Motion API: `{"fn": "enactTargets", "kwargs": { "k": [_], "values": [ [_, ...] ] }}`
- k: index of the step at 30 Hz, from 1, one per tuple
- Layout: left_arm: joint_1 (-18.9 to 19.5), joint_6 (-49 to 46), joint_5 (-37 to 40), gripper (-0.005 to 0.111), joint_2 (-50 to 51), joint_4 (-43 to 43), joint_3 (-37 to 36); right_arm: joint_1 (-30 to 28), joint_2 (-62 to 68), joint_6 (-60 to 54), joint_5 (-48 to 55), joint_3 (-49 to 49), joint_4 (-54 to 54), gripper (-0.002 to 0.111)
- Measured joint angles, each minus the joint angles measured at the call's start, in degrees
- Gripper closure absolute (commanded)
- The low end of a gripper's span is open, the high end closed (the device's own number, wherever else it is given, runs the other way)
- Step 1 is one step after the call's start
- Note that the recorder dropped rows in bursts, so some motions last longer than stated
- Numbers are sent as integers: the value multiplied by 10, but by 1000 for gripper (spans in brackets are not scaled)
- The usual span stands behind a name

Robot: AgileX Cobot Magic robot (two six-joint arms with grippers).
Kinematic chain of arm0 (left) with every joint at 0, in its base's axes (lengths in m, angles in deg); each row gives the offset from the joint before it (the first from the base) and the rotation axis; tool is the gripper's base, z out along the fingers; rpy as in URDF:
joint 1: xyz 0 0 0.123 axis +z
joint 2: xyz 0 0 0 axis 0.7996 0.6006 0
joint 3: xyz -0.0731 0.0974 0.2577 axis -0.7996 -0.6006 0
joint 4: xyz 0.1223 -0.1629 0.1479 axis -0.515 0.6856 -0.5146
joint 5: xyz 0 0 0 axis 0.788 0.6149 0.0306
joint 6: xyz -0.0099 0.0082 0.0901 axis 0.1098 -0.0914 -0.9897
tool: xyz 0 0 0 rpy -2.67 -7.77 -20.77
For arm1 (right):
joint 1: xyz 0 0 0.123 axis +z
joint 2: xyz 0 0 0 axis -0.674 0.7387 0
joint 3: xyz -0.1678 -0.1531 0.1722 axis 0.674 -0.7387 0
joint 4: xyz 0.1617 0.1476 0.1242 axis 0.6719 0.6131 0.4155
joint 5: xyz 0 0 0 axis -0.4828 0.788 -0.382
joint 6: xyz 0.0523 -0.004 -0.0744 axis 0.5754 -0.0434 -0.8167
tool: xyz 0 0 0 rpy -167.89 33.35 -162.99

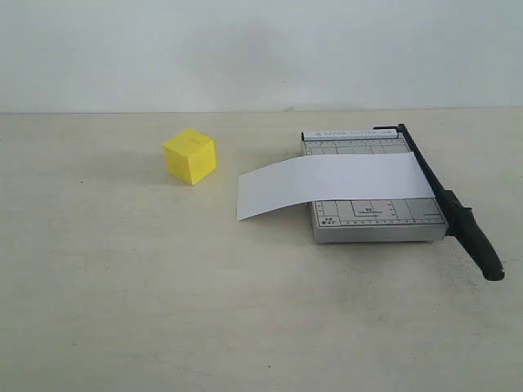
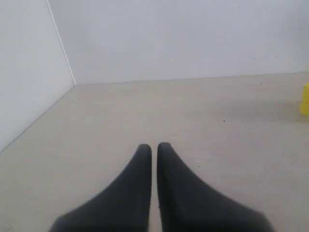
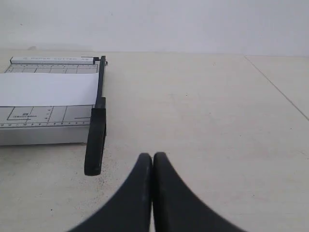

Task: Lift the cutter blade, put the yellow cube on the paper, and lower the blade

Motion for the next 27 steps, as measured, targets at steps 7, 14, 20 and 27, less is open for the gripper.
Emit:
{"fn": "enactTargets", "kwargs": {
  "k": [7,14,20,27],
  "values": [
    [0,0,0,102,0,0,0,0,0,-6,0,0,-4,108],
    [0,0,0,102,0,0,0,0,0,-92,-27,0,-34,108],
    [0,0,0,102,0,0,0,0,0,-29,-182,0,32,108],
    [0,0,0,102,0,0,0,0,0,90,-382,0,92,108]
  ]
}}
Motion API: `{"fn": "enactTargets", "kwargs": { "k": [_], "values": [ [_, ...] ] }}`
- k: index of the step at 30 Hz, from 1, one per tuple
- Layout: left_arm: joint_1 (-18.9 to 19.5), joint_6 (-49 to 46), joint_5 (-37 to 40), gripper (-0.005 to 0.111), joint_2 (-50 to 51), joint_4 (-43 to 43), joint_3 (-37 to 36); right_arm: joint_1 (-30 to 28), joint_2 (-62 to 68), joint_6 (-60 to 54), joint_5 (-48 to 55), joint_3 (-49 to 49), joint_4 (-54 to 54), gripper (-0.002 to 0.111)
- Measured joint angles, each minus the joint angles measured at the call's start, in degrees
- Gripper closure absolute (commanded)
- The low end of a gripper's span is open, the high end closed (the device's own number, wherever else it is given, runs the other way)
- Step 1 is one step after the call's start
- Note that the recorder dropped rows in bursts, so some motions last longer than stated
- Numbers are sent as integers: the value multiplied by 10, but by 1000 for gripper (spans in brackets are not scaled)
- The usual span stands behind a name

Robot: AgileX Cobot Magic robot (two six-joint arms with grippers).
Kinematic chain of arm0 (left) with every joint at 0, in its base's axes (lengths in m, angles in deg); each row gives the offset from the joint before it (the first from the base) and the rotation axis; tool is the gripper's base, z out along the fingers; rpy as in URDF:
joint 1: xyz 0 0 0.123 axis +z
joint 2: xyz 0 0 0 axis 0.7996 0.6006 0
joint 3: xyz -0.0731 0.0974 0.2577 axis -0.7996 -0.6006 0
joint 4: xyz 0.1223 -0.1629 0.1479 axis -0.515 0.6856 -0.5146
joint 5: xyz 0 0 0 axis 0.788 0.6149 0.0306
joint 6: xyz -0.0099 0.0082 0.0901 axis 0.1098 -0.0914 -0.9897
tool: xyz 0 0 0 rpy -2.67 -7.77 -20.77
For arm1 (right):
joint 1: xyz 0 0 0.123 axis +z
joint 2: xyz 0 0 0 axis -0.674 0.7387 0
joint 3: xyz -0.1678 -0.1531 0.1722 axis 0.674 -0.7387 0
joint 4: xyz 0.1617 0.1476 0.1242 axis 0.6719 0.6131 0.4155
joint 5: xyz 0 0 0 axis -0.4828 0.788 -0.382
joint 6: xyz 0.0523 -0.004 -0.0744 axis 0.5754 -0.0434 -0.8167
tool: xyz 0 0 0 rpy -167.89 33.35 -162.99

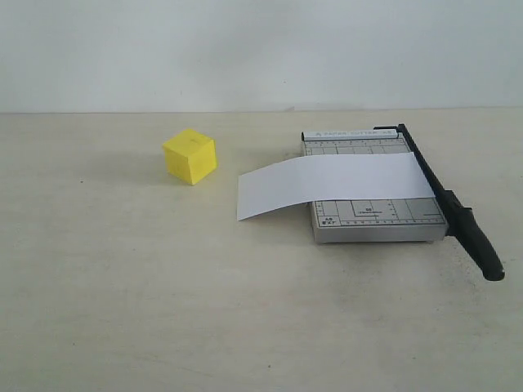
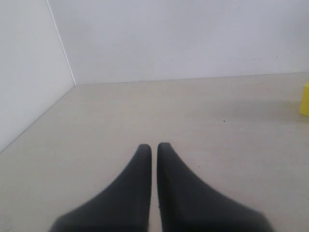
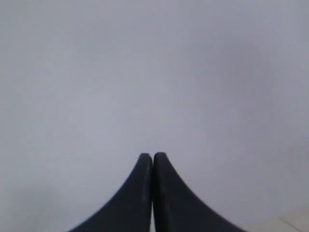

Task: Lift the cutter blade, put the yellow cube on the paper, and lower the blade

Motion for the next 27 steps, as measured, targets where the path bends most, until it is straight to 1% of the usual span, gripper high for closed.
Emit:
{"fn": "enactTargets", "kwargs": {
  "k": [4,7,9,11,13,15,17,20,21,22,23,24,25,26,27],
  "values": [
    [0,0,0,102,0,0,0,0,0,16,-69,0,4,108],
    [0,0,0,102,0,0,0,0,0,70,-100,0,13,108],
    [0,0,0,102,0,0,1,0,0,89,-75,6,17,108],
    [0,0,0,102,0,0,1,0,23,65,0,26,18,108],
    [0,0,0,102,0,0,1,0,103,30,33,42,34,108],
    [0,0,0,102,0,0,1,0,208,12,19,45,44,108],
    [0,0,0,102,0,0,1,0,333,-12,-32,46,46,108],
    [0,0,0,102,0,0,1,0,485,-61,-158,61,39,108],
    [0,0,0,102,0,0,1,0,529,-65,-184,72,34,108],
    [0,0,0,102,0,0,1,0,567,-64,-188,87,24,106],
    [0,0,0,102,0,0,1,0,594,-59,-173,102,10,103],
    [0,0,0,102,0,0,1,0,627,-50,-133,125,-20,91],
    [0,0,0,102,0,0,1,4,683,-8,-20,176,-115,84],
    [0,0,0,102,0,0,1,9,705,14,20,194,-154,66],
    [0,0,0,102,0,0,1,21,734,64,80,227,-218,60]
  ]
}}
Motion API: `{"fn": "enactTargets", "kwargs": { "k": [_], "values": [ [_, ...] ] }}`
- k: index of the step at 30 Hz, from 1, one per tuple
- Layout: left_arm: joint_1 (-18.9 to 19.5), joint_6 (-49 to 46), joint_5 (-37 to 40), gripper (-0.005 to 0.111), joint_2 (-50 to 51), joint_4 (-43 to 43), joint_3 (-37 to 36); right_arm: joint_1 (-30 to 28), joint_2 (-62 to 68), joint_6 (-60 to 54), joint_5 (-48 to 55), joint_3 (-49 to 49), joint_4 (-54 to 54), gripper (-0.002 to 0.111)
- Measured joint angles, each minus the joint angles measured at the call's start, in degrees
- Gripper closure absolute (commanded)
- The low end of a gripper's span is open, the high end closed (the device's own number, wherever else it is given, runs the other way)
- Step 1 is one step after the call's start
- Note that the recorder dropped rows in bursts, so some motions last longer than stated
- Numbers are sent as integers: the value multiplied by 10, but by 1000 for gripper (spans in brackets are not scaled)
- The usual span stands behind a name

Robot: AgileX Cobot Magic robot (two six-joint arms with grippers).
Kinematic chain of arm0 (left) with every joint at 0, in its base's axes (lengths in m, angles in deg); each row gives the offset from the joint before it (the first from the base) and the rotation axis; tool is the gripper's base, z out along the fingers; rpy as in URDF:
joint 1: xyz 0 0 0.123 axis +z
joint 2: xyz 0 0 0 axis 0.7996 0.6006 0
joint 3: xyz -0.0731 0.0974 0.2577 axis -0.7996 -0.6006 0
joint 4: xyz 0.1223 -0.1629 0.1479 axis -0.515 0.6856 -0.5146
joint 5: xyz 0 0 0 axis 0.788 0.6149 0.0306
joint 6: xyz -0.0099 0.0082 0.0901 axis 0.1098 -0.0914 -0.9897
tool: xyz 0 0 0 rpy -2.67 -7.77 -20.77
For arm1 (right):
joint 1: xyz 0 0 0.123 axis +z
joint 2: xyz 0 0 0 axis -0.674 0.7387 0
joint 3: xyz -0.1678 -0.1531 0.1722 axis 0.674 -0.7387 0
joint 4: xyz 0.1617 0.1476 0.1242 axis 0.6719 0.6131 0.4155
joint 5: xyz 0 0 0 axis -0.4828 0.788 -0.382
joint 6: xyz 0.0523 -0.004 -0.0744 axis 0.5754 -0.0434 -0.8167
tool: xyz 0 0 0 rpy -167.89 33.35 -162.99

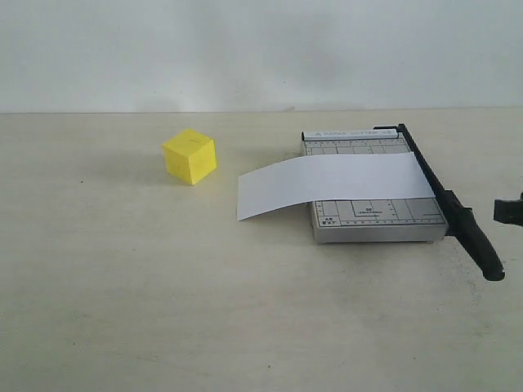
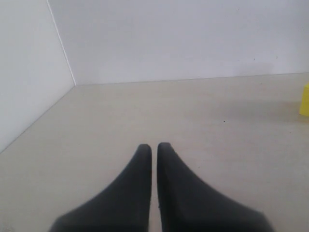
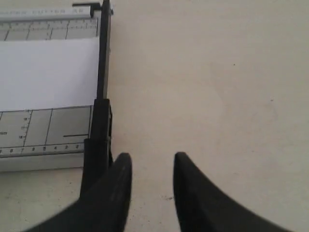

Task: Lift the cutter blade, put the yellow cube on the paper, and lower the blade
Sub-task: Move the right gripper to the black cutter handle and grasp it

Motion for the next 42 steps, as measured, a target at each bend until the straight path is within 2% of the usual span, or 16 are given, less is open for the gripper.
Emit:
{"fn": "enactTargets", "kwargs": {
  "k": [1,2,8,10,14,20,24,28,31,35,42],
  "values": [
    [0,0,0,102,0,0,0,1,5,14,12,12,-14,49],
    [0,0,0,102,0,0,0,5,8,30,22,34,-31,47],
    [0,0,0,102,0,0,0,14,8,69,106,70,-43,46],
    [0,0,0,102,0,0,0,44,8,69,124,70,-43,46],
    [0,0,0,102,0,0,0,118,8,-19,124,70,-43,46],
    [0,0,0,102,0,0,0,132,8,-27,66,68,-43,46],
    [0,0,0,102,0,0,0,132,8,40,-46,23,-38,46],
    [0,0,0,102,0,0,0,132,7,68,-174,-53,51,46],
    [0,0,0,102,0,0,0,132,9,2,-228,-101,150,46],
    [0,0,0,102,0,0,0,132,9,-86,-245,-128,222,46],
    [0,0,0,102,0,0,0,132,12,-110,-229,-130,216,46]
  ]
}}
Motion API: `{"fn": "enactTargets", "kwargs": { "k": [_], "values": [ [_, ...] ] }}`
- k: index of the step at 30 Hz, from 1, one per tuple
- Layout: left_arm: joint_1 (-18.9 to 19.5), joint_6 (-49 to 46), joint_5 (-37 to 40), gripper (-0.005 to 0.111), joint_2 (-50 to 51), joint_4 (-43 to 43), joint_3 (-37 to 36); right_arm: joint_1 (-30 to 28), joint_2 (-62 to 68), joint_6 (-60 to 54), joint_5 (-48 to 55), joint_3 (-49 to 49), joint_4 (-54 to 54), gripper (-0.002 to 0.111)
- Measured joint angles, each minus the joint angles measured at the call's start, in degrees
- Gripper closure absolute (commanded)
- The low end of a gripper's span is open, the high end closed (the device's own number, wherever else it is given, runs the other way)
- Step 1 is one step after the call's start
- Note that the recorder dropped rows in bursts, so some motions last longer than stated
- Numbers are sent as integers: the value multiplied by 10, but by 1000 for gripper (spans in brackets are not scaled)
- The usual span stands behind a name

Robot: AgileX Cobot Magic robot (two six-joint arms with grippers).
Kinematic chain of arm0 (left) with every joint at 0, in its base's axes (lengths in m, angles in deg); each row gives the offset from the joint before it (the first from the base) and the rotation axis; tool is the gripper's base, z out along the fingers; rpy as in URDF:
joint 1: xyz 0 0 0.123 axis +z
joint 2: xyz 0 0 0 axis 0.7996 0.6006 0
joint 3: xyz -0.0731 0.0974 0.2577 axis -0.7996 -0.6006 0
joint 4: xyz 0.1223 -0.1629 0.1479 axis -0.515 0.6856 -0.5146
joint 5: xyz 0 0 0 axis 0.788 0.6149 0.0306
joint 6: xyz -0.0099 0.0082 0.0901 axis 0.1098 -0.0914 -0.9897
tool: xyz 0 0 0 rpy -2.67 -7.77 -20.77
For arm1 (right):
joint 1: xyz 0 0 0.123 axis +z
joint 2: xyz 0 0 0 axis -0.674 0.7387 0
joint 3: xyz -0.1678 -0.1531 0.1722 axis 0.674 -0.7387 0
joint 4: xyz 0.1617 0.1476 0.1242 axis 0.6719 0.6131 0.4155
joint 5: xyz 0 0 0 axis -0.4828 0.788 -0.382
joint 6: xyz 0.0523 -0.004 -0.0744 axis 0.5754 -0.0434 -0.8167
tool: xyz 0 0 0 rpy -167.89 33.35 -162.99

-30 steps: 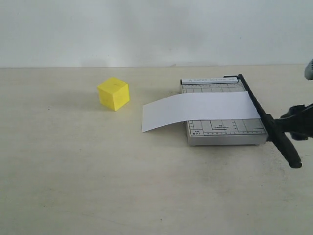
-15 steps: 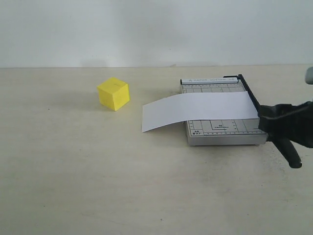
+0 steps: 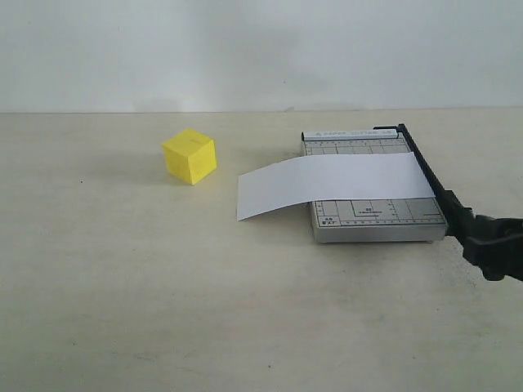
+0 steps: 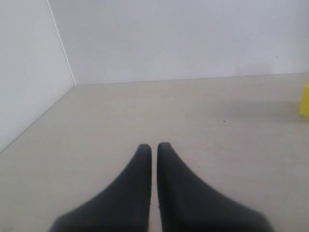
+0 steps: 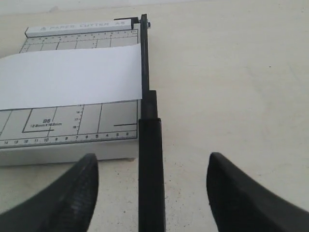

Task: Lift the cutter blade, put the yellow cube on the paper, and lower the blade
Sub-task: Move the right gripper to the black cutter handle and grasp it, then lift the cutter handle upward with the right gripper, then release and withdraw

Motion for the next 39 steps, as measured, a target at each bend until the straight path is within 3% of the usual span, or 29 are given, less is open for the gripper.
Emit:
{"fn": "enactTargets", "kwargs": {
  "k": [12,14,15,17,28,39],
  "values": [
    [0,0,0,102,0,0,0,0,149,0,2,42,-18,49],
    [0,0,0,102,0,0,0,0,154,0,9,42,-19,68],
    [0,0,0,102,0,0,0,0,154,0,10,42,-19,86],
    [0,0,0,102,0,0,0,0,155,0,19,42,-19,108],
    [0,0,0,102,0,0,0,0,139,0,30,42,-20,108],
    [0,0,0,102,0,0,0,0,-12,0,13,46,-17,108]
  ]
}}
